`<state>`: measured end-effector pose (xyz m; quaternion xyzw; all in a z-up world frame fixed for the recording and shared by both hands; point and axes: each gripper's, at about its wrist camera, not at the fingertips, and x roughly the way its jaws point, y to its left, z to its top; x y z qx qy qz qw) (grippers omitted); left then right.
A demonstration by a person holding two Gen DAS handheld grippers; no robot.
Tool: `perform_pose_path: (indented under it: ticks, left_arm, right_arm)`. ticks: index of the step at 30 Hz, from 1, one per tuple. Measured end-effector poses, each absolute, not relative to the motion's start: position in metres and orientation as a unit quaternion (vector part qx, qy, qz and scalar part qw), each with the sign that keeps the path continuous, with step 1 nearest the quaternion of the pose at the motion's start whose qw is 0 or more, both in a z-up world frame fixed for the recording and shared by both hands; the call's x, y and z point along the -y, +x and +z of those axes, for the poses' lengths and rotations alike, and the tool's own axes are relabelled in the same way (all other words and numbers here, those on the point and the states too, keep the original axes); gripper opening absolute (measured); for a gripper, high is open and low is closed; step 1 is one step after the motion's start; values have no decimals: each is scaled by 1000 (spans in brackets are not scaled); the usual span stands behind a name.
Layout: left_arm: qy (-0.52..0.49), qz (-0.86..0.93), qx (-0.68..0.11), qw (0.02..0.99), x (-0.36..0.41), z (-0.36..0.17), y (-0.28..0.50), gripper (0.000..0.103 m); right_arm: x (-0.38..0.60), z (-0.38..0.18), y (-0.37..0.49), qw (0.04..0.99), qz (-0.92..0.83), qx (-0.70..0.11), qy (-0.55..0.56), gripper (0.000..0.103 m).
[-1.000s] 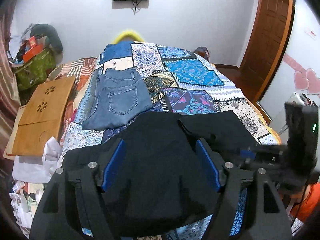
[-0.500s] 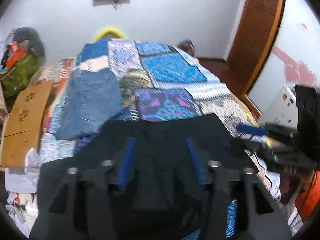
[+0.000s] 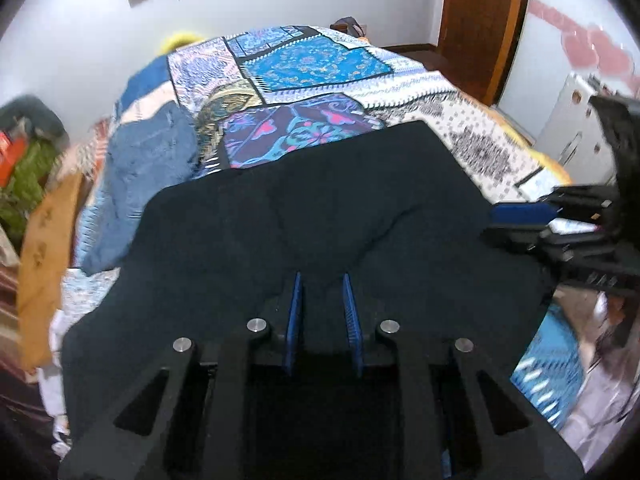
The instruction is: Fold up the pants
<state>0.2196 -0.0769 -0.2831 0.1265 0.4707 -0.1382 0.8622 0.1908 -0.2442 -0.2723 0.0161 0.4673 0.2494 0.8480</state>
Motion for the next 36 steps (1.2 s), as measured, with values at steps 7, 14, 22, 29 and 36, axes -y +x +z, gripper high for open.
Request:
perform_pose_path:
  ticks: [7, 14, 22, 29, 36]
  left_arm:
    - [75, -128, -474, 868, 40, -271, 198, 34]
    - [30, -14, -427, 904, -26, -232, 173, 50]
    - [-13, 70, -379, 923, -95, -197, 133, 80]
    - [-91, 120, -401, 903, -160, -220, 107, 88]
    - [-184, 106, -455, 865, -190, -271, 93, 88]
  right_arm:
    - [251, -261, 174, 854, 227, -467, -22, 27]
    - [233, -213, 177, 884, 236, -404, -14, 34]
    - [169, -179, 184, 890, 291, -350, -23, 45]
    - [111, -186, 186, 870, 343, -350, -51, 56]
    - [79, -220, 188, 843, 361, -391, -84, 56]
